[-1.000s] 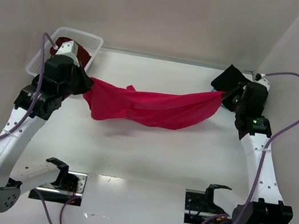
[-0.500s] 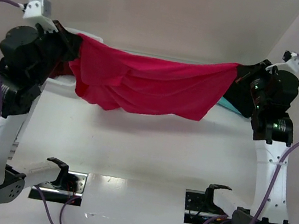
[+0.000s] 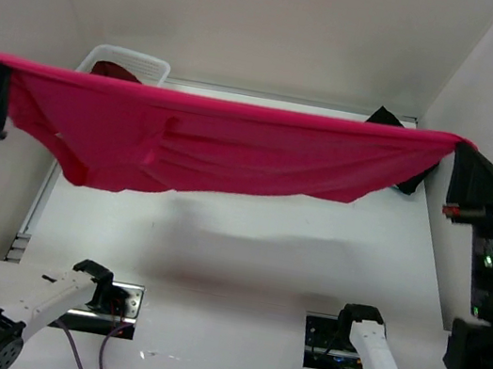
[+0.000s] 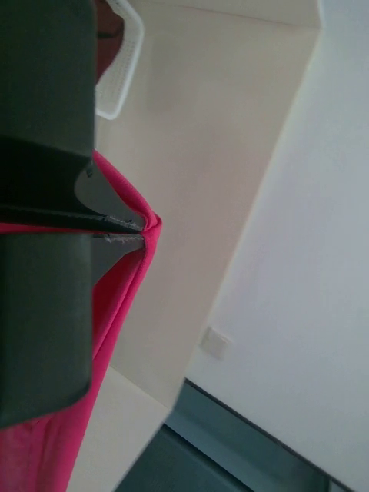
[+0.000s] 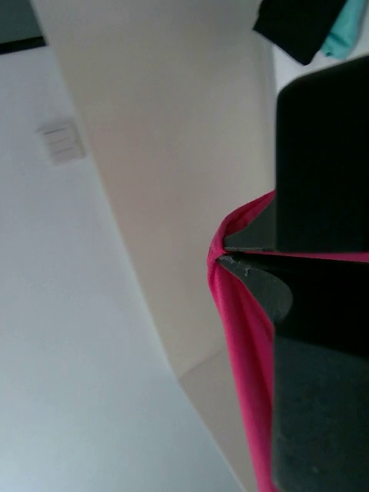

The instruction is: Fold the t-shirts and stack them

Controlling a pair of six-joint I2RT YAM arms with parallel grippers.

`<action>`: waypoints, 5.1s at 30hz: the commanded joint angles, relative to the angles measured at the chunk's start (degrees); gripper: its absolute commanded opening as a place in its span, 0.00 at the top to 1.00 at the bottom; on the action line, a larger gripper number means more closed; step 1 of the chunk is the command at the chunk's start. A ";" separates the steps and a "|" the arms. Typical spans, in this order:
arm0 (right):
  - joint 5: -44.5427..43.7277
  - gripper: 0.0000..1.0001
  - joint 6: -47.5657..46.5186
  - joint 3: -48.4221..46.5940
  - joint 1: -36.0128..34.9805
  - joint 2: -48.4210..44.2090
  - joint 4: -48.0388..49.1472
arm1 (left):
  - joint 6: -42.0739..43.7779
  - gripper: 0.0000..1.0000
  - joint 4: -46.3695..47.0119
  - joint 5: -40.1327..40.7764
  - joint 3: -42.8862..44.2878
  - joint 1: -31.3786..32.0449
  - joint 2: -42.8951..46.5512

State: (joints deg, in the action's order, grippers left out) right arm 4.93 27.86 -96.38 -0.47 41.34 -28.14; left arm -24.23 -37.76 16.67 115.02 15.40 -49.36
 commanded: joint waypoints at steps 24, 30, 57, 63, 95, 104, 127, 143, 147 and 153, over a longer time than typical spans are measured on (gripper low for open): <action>-0.09 1.00 5.01 44.06 -0.23 17.69 17.24 | -11.19 1.00 20.09 -8.04 -44.69 -1.32 -22.15; -0.71 1.00 6.24 46.19 -0.23 29.73 24.00 | -11.19 1.00 23.69 -12.53 -44.01 -6.34 -39.12; -3.70 1.00 3.08 34.06 0.29 55.07 30.51 | -4.60 0.19 23.52 -25.71 -27.73 -11.71 -59.88; -4.93 1.00 3.08 36.70 0.29 50.86 30.51 | -7.15 0.22 24.75 -26.60 -43.64 -9.42 -45.66; -10.55 1.00 3.08 38.72 0.82 52.88 29.90 | -7.76 0.31 24.05 -24.66 -53.32 -8.89 -52.94; -10.55 1.00 3.61 38.19 0.82 52.88 29.90 | -8.29 0.57 25.10 -23.44 -52.10 -8.37 -54.00; -10.03 1.00 3.61 39.24 0.82 52.35 29.90 | -6.62 0.66 20.62 -21.24 -50.86 -8.37 -49.16; -10.03 1.00 2.99 35.12 0.82 51.29 28.67 | -5.48 1.00 19.74 -19.21 -45.78 -8.37 -48.19; -9.50 1.00 1.76 30.38 1.34 49.28 26.39 | -3.72 1.00 17.55 -19.21 -36.82 -8.37 -44.51; -7.66 1.00 -0.86 20.02 1.35 43.57 23.49 | -1.17 1.00 15.43 -18.07 -22.85 -8.37 -40.11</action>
State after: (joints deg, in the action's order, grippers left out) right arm -3.20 30.06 -67.13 0.05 92.53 -4.27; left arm -28.21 -22.39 -2.76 84.29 6.92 -95.11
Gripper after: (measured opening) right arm 0.007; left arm 0.008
